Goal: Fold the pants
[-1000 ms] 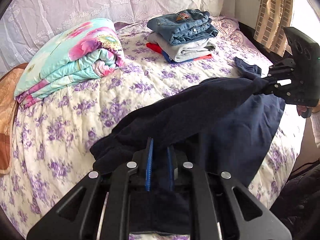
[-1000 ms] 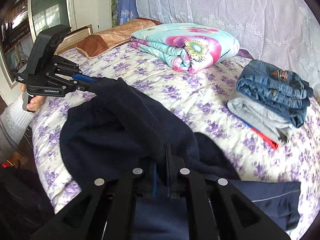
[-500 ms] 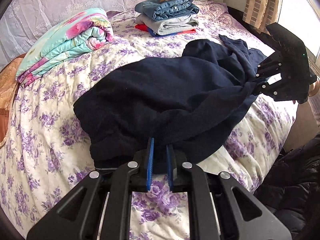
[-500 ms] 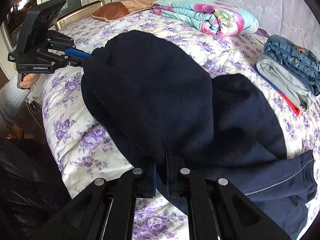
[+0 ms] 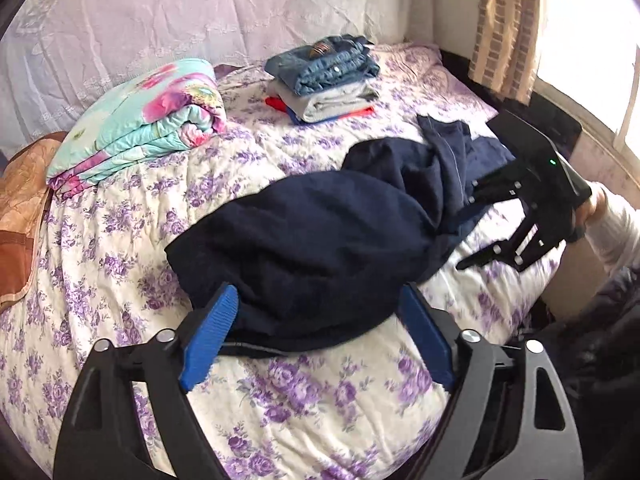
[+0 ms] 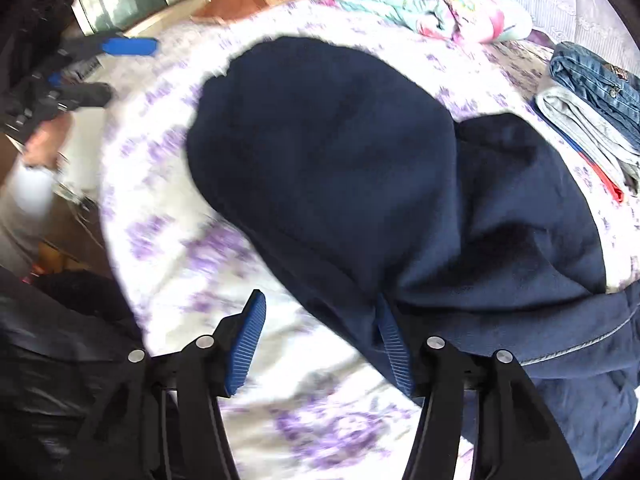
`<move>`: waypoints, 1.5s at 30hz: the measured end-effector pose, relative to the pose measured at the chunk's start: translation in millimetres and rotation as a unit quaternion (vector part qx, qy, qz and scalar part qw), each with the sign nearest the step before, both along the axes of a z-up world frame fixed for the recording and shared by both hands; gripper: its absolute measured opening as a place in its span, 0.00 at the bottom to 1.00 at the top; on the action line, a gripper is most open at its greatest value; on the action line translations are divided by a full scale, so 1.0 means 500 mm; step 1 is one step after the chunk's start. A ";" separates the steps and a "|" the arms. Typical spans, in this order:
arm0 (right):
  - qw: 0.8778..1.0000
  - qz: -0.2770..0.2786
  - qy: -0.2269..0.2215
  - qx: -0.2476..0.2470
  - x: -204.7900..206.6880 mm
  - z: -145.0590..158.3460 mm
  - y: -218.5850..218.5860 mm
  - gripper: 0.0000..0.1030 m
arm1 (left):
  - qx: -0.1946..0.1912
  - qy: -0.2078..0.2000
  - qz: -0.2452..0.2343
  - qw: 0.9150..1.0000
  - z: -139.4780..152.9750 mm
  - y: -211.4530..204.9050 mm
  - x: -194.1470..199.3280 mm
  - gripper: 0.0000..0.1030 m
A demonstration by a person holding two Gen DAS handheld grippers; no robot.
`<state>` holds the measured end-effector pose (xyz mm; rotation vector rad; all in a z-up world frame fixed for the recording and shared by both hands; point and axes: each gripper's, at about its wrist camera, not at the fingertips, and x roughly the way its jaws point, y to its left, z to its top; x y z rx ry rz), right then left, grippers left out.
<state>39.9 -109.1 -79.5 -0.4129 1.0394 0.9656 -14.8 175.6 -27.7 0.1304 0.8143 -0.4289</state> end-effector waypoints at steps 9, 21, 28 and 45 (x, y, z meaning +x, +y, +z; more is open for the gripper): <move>0.997 -0.057 0.053 -0.021 0.041 -0.078 0.054 0.01 | -0.105 0.108 0.057 0.987 -0.076 -0.130 0.128 0.53; 0.991 -0.095 0.097 0.008 0.059 -0.080 0.034 0.02 | -0.084 0.211 0.136 0.964 -0.242 -0.150 0.111 0.01; 0.953 -0.301 0.006 -0.017 0.245 0.117 -0.189 0.66 | -0.048 0.188 0.138 0.971 -0.230 -0.170 0.096 0.01; 0.802 -0.530 0.104 -0.255 0.632 -0.081 -0.397 0.66 | -0.101 0.197 0.104 0.970 -0.244 -0.125 0.099 0.01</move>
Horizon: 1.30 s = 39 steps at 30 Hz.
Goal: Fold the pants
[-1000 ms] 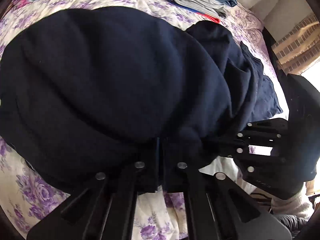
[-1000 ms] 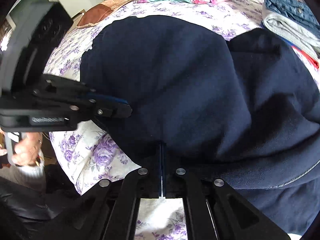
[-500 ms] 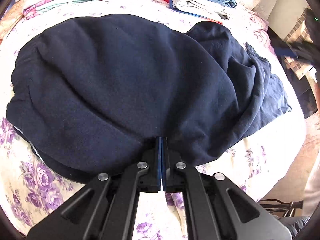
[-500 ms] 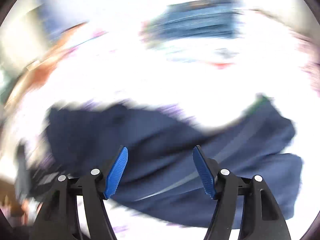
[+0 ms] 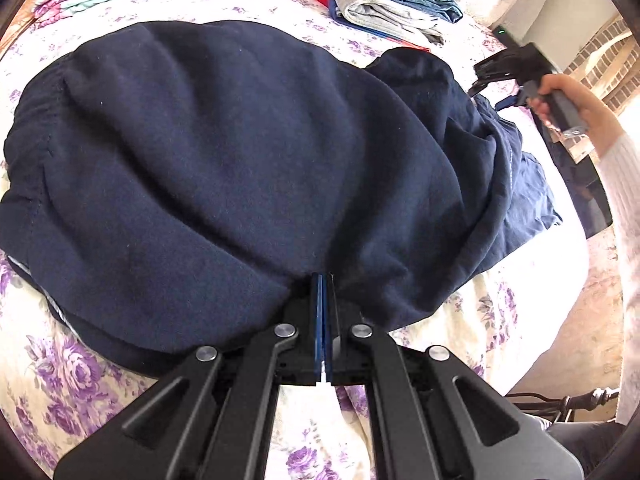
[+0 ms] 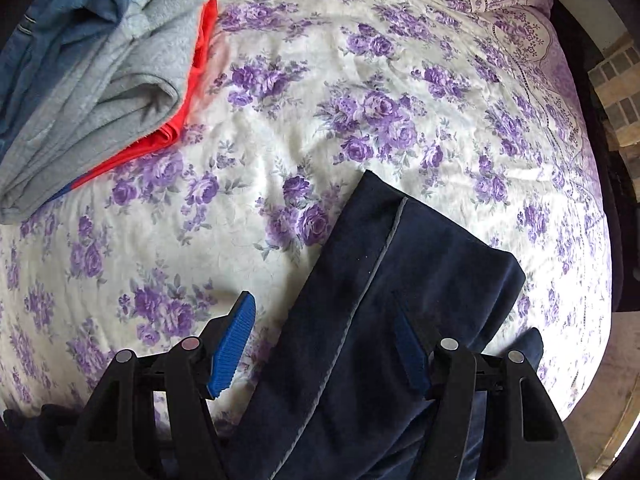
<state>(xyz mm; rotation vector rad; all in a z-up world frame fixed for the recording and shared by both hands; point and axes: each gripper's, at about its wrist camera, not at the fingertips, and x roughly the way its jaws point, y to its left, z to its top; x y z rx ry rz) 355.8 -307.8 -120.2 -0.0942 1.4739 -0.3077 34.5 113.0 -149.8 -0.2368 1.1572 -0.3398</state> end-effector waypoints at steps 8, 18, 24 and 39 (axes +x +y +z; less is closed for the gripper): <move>0.998 -0.028 -0.017 0.050 -0.028 -0.001 -0.055 0.14 | 0.000 -0.007 -0.006 1.000 0.001 0.003 -0.005 0.01; 0.969 0.017 -0.184 0.162 -0.225 0.216 -0.156 0.12 | 0.020 0.002 -0.020 1.000 0.011 -0.016 0.010 0.01; 0.936 -0.029 -0.270 0.223 -0.445 0.190 -0.343 0.05 | 0.061 0.011 -0.035 0.997 0.026 -0.042 0.023 0.01; 0.902 -0.106 -0.291 0.301 -0.580 -0.011 -0.440 0.05 | 0.046 0.008 -0.082 0.996 0.093 -0.226 0.129 0.01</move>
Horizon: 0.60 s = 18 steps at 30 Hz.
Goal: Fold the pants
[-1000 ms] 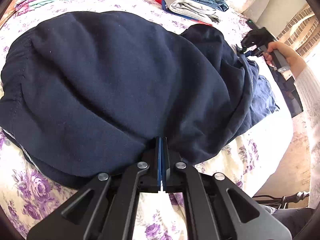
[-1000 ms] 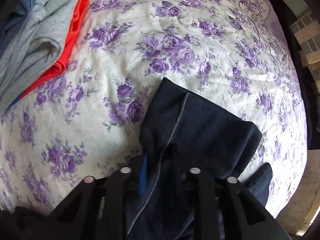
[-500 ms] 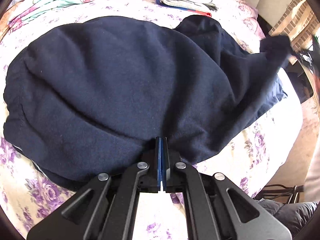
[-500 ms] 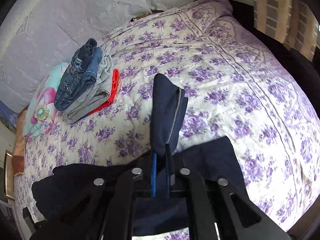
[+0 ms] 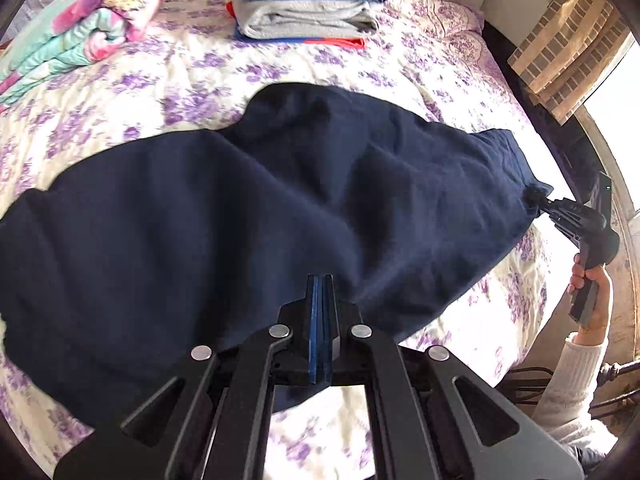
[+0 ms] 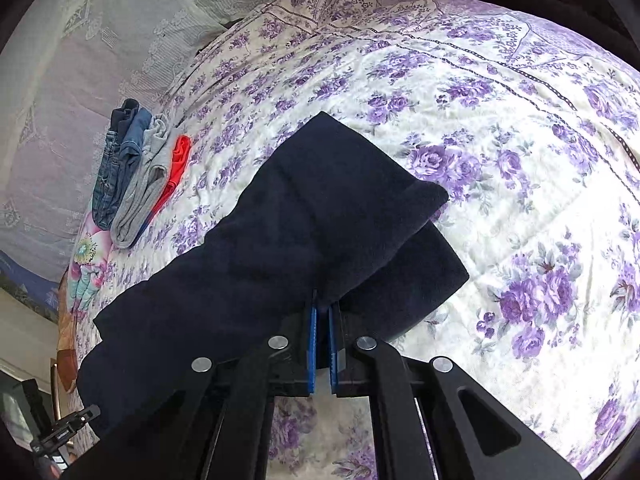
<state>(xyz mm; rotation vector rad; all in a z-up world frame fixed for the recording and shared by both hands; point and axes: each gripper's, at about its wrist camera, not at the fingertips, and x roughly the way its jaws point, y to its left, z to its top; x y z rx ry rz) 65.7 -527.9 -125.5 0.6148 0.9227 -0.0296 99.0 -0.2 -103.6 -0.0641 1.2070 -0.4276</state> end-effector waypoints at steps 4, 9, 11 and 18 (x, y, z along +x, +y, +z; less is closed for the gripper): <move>1.000 -0.001 -0.019 0.010 -0.034 0.026 -0.013 0.05 | 0.006 0.035 -0.011 0.999 -0.068 -0.049 0.011 0.01; 1.000 -0.006 0.012 0.024 -0.039 -0.025 -0.024 0.05 | 0.005 0.030 -0.020 0.999 -0.078 -0.053 -0.004 0.01; 0.999 -0.004 0.024 0.035 -0.024 -0.057 -0.022 0.04 | -0.005 0.035 -0.019 0.999 -0.086 -0.049 -0.001 0.01; 0.997 0.050 0.045 -0.043 -0.059 0.051 0.031 0.40 | -0.018 0.035 -0.028 0.999 -0.087 -0.029 -0.026 0.01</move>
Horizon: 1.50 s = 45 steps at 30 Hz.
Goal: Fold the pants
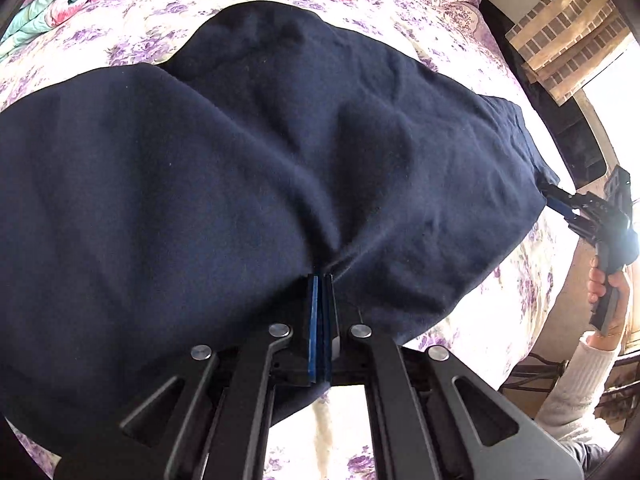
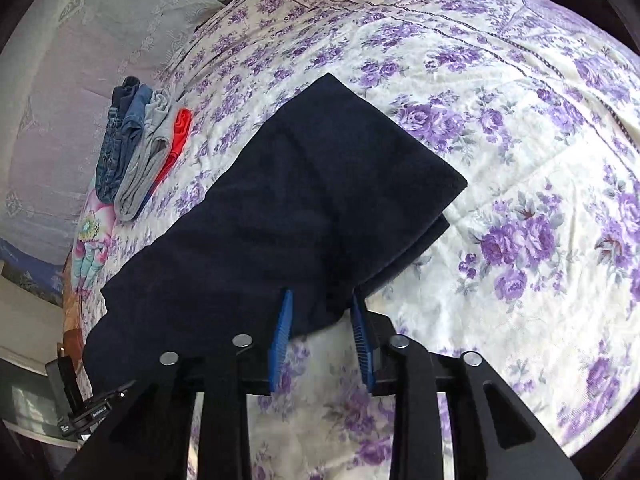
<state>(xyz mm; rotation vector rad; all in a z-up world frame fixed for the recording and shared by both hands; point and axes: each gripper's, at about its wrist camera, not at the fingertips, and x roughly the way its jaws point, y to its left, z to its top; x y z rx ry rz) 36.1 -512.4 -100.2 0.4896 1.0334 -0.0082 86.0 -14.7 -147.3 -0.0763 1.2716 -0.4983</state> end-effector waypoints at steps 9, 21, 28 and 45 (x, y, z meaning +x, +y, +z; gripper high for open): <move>0.941 0.309 -0.114 -0.084 0.120 0.190 0.368 0.59 | -0.027 0.005 -0.008 1.000 -0.014 0.025 0.007 0.01; 0.822 0.542 -0.068 -0.161 0.335 0.099 0.820 0.46 | -0.093 0.058 0.008 0.994 -0.030 0.093 0.004 0.01; 0.810 0.567 -0.006 -0.149 0.349 0.033 0.817 0.46 | -0.031 0.019 -0.017 0.999 -0.008 0.060 -0.010 0.01; 0.849 0.517 -0.039 -0.099 0.384 0.055 0.807 0.03 | 0.042 -0.025 -0.020 0.999 0.007 -0.018 -0.023 0.01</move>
